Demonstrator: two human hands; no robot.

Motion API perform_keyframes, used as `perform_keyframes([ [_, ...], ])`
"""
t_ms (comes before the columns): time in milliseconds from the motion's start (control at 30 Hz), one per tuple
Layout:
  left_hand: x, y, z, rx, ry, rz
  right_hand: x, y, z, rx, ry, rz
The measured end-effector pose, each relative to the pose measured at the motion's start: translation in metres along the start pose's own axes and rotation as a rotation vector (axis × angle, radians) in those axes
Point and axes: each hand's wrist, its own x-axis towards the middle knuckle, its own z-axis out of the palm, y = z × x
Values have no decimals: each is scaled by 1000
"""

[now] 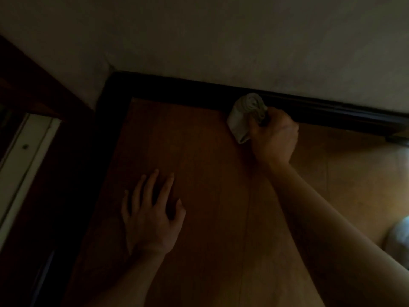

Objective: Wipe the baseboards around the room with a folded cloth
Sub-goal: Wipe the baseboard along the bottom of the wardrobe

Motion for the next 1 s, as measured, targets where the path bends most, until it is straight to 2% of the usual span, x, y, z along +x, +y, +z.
perform_keyframes([
  [133, -1, 1, 0, 0, 11, -1, -1, -16, 11, 19, -36, -62],
  [300, 0, 2, 1, -1, 15, 1, -4, -11, 10, 24, 28, -6],
  [533, 1, -1, 2, 11, 13, 1, -3, -40, 27, 41, -117, -122],
  [833, -1, 0, 2, -7, 39, 7, 13, 35, -26, -20, -22, -6],
  [1000, -2, 6, -2, 19, 34, -2, 19, 56, -47, -24, -40, 36],
])
